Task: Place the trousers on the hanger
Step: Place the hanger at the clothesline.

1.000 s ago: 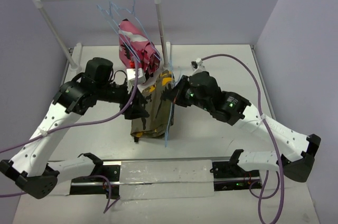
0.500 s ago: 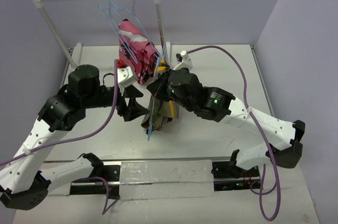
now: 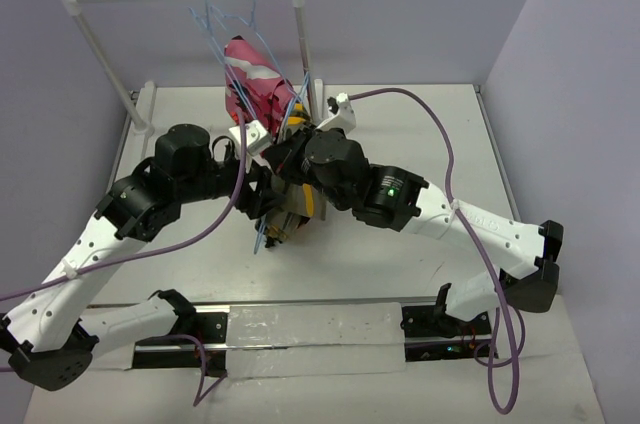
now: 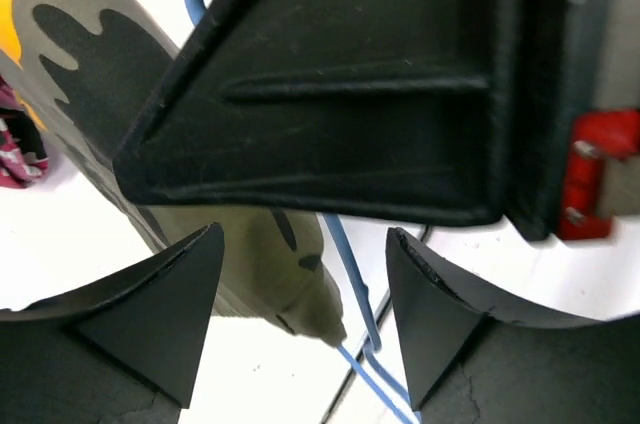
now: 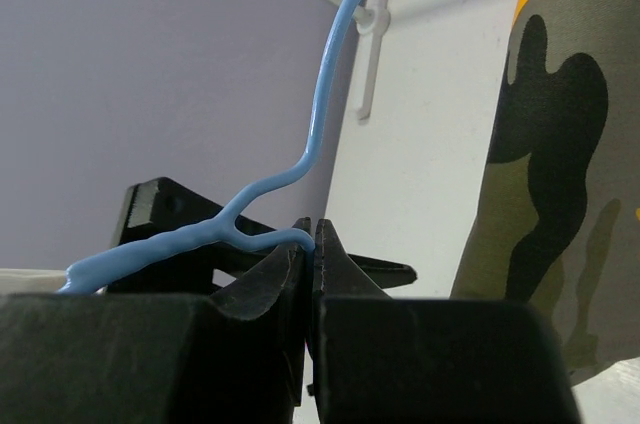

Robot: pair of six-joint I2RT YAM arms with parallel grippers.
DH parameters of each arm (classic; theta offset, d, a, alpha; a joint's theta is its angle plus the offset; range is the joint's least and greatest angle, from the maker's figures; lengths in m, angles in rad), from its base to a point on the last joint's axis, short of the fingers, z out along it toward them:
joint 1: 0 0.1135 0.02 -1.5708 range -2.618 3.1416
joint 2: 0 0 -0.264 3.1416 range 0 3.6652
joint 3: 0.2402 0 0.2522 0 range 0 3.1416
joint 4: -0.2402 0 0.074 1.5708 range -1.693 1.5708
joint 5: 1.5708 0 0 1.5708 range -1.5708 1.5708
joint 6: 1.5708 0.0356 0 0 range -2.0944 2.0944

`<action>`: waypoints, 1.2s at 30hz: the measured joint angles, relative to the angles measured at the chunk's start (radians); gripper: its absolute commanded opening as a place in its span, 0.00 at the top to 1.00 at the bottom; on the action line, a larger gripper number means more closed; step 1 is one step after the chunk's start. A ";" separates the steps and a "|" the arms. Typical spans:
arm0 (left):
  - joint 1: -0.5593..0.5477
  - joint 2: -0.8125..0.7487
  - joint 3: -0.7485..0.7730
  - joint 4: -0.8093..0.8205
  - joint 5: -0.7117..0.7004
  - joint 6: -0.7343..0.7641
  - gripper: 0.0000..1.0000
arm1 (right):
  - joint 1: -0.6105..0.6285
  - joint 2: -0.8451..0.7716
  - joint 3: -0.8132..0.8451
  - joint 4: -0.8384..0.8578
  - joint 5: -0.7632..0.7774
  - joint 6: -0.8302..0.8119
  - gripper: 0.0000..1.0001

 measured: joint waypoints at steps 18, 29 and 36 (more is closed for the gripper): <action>-0.041 0.021 0.002 0.005 -0.235 -0.007 1.00 | -0.014 0.046 -0.036 0.132 0.076 0.099 1.00; -0.043 -0.003 0.004 -0.001 -0.297 0.044 1.00 | -0.016 0.057 -0.046 0.187 0.077 0.138 1.00; -0.044 -0.035 0.001 0.008 -0.309 0.061 1.00 | -0.015 0.059 -0.046 0.223 0.051 0.156 1.00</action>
